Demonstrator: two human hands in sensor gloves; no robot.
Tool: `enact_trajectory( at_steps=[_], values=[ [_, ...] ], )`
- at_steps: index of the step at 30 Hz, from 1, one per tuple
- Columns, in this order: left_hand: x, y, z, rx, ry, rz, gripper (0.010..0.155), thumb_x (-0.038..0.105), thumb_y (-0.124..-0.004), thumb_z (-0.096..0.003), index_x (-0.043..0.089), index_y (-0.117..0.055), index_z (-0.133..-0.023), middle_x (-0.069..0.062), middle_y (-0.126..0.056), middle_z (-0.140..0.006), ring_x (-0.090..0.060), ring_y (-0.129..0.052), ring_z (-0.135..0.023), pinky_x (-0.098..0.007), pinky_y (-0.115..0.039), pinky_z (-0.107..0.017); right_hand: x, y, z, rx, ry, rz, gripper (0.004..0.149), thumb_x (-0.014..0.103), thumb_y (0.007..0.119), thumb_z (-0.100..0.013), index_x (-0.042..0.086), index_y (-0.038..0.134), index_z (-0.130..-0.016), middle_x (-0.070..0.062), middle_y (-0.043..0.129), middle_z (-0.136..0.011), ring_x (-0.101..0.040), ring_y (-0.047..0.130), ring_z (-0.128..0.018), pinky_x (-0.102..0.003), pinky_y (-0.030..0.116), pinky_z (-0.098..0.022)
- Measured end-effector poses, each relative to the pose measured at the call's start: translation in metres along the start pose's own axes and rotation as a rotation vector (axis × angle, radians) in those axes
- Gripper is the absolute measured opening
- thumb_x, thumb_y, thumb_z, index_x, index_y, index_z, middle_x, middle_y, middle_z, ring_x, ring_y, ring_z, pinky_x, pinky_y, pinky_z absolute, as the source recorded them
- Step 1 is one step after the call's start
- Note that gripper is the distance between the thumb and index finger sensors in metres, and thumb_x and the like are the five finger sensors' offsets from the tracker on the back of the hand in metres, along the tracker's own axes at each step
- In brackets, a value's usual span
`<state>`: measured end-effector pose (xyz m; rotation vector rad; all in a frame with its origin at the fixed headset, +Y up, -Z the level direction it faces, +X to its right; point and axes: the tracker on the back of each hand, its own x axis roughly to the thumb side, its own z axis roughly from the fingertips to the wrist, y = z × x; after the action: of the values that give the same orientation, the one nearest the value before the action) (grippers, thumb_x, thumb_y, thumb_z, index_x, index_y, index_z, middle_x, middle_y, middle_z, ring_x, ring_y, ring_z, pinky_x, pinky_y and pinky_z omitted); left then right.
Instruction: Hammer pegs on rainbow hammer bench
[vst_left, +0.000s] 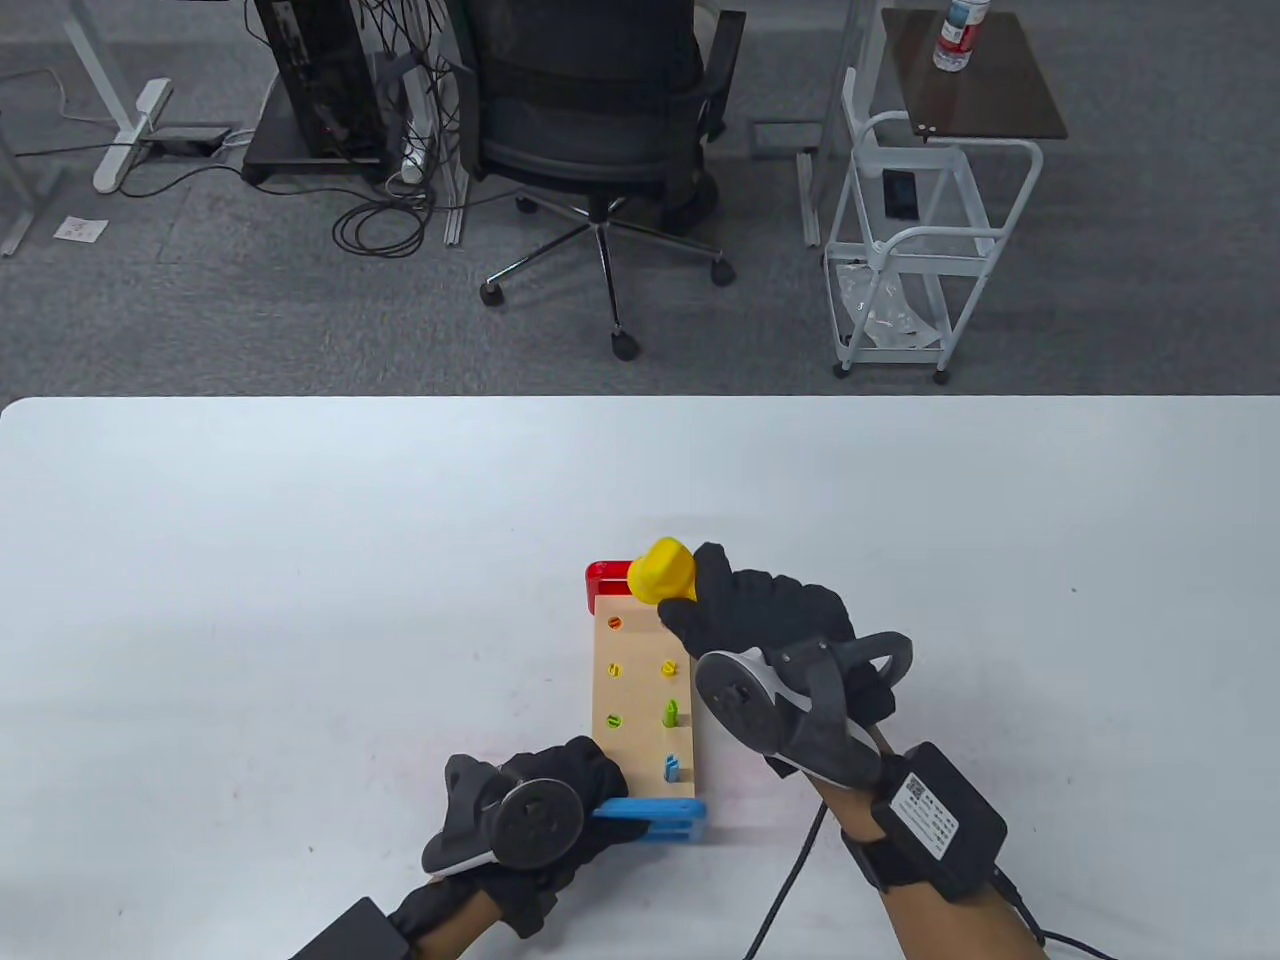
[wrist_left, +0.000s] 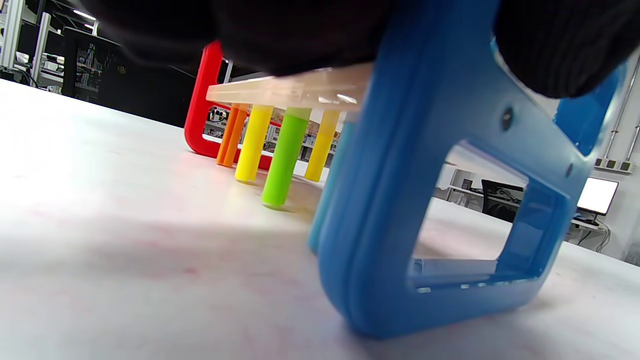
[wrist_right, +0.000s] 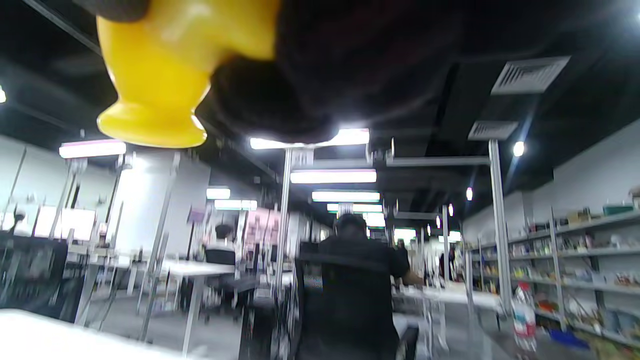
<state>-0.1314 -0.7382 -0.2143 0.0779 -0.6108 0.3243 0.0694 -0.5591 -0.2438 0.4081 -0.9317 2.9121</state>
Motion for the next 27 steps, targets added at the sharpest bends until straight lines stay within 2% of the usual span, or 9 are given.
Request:
enact_trajectory(
  at_steps=[3,5,8,9,11,13,21,24,27],
  values=[
    [0.0,0.0,0.0,-0.001,-0.001,-0.003,0.037,0.062,-0.084,-0.044,0.032,-0.087,-0.065,0.004,-0.089,-0.058,-0.012,-0.094,-0.032,-0.043,-0.087,-0.03,-0.003,0.005,0.003,-0.032,0.019,-0.03,0.064,0.061,0.052,-0.047,0.023,0.08,-0.09,0.001,0.101,-0.05,-0.015,0.098,-0.017,-0.034,0.088,-0.019],
    [0.0,0.0,0.0,0.0,0.0,-0.002,0.037,0.062,-0.084,-0.0438,0.032,-0.087,-0.065,0.004,-0.089,-0.058,-0.012,-0.094,-0.032,-0.043,-0.087,-0.03,-0.004,0.043,0.016,0.082,0.014,-0.022,0.064,0.061,0.052,-0.047,0.023,0.08,-0.09,0.001,0.101,-0.049,-0.015,0.098,-0.017,-0.034,0.088,-0.018],
    [0.0,0.0,0.0,0.003,-0.001,-0.002,0.037,0.062,-0.084,-0.044,0.032,-0.087,-0.065,0.004,-0.089,-0.058,-0.012,-0.093,-0.031,-0.043,-0.087,-0.03,0.006,0.146,0.055,0.542,-0.049,0.173,0.064,0.059,0.053,-0.046,0.02,0.082,-0.088,-0.002,0.102,-0.046,-0.017,0.098,-0.013,-0.036,0.087,-0.015],
    [-0.001,0.001,0.0,0.0,0.007,0.002,0.036,0.062,-0.084,-0.0443,0.033,-0.087,-0.065,0.005,-0.089,-0.058,-0.012,-0.093,-0.031,-0.043,-0.087,-0.03,-0.004,0.134,0.07,0.432,0.021,0.196,0.064,0.062,0.046,-0.045,0.025,0.076,-0.088,0.007,0.1,-0.049,-0.009,0.1,-0.015,-0.029,0.091,-0.016],
    [-0.001,0.0,0.0,-0.001,0.0,0.011,0.037,0.062,-0.084,-0.044,0.032,-0.087,-0.065,0.004,-0.089,-0.058,-0.012,-0.093,-0.031,-0.043,-0.087,-0.03,-0.002,0.129,0.05,0.547,-0.01,0.054,0.064,0.06,0.053,-0.048,0.02,0.08,-0.09,-0.001,0.101,-0.05,-0.017,0.098,-0.018,-0.035,0.088,-0.019],
    [-0.001,0.0,0.0,0.001,-0.002,0.008,0.037,0.062,-0.084,-0.044,0.032,-0.087,-0.065,0.004,-0.089,-0.058,-0.012,-0.093,-0.031,-0.043,-0.087,-0.03,-0.008,0.1,0.034,0.312,-0.022,0.068,0.064,0.06,0.054,-0.045,0.021,0.082,-0.088,0.0,0.102,-0.047,-0.017,0.098,-0.015,-0.035,0.088,-0.017],
    [0.0,0.0,0.0,0.0,-0.002,0.004,0.037,0.062,-0.084,-0.044,0.032,-0.087,-0.065,0.004,-0.089,-0.058,-0.012,-0.093,-0.031,-0.043,-0.087,-0.03,-0.018,-0.032,0.007,-0.032,0.036,-0.015,0.064,0.061,0.054,-0.046,0.023,0.08,-0.09,0.0,0.101,-0.05,-0.016,0.098,-0.018,-0.035,0.088,-0.019],
    [-0.001,0.0,0.0,0.0,-0.003,0.003,0.037,0.062,-0.084,-0.044,0.032,-0.087,-0.065,0.005,-0.089,-0.058,-0.012,-0.094,-0.031,-0.043,-0.087,-0.03,-0.015,-0.037,0.019,-0.061,0.022,-0.051,0.064,0.062,0.054,-0.047,0.023,0.08,-0.09,0.001,0.101,-0.05,-0.016,0.098,-0.018,-0.034,0.088,-0.019],
    [0.0,0.0,0.0,0.0,-0.004,0.002,0.037,0.062,-0.084,-0.0441,0.032,-0.087,-0.065,0.004,-0.089,-0.058,-0.012,-0.093,-0.031,-0.043,-0.087,-0.03,0.0,0.022,0.05,0.122,-0.026,-0.006,0.064,0.062,0.053,-0.047,0.023,0.081,-0.089,0.001,0.101,-0.049,-0.015,0.098,-0.017,-0.034,0.088,-0.018]
  ],
)
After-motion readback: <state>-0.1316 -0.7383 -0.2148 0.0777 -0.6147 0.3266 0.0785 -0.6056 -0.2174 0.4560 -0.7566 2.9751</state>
